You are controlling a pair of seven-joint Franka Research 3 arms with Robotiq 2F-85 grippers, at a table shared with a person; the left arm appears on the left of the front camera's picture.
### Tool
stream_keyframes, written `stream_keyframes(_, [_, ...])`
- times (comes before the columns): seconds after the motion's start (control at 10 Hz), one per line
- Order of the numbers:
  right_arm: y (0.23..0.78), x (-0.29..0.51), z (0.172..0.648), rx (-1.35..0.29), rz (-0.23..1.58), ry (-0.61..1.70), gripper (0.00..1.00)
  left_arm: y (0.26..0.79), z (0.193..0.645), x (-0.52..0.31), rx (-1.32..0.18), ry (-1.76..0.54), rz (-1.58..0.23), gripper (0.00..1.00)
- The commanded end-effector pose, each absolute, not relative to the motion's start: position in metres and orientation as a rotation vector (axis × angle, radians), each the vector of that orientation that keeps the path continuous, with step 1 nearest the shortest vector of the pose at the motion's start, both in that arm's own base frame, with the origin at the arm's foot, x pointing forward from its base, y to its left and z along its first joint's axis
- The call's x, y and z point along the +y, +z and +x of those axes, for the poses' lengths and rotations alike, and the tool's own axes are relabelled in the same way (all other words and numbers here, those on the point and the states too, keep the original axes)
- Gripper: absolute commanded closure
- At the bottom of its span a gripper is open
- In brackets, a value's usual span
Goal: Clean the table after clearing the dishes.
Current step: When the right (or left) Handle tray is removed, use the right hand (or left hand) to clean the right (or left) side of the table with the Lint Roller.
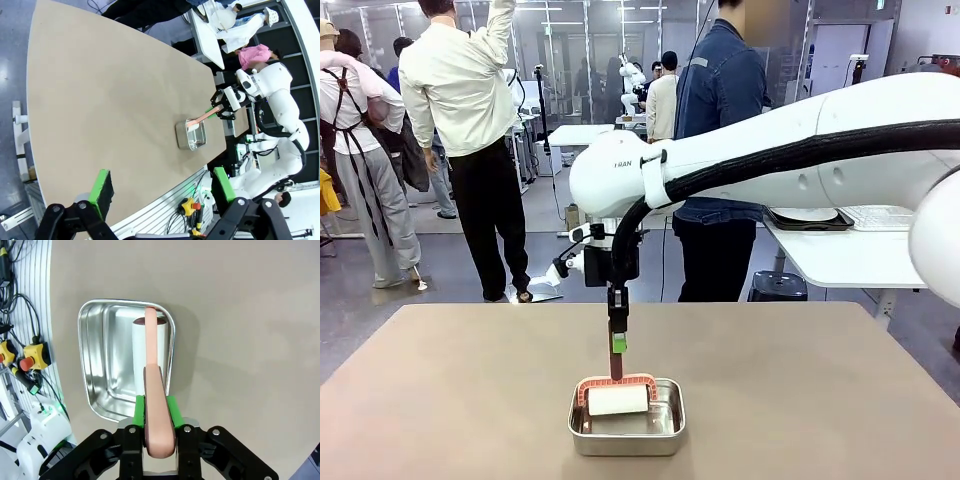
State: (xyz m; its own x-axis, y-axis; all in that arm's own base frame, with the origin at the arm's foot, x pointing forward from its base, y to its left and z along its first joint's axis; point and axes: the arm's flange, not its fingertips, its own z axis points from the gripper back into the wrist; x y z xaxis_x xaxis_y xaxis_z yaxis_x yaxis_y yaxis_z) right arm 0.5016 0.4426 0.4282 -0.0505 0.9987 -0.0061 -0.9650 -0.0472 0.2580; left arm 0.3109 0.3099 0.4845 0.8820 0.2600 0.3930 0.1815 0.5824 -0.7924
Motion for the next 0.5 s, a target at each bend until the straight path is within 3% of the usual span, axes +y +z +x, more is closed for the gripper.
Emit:
stream_keyframes(0.0, [0.442, 0.424, 0.479, 0.211, 0.171, 1.544, 1.0, 0.489, 0.309, 0.311, -0.512, 0.044, -0.971, 0.0])
stream_keyframes(0.3, [0.494, 0.398, 0.461, 0.208, 0.164, 1.447, 1.0, 0.489, 0.309, 0.311, -0.512, 0.044, -0.971, 0.0])
stream_keyframes(0.4, [0.516, 0.375, 0.46, 0.122, 0.185, 1.317, 1.0, 0.489, 0.309, 0.311, -0.512, 0.044, -0.971, 0.0])
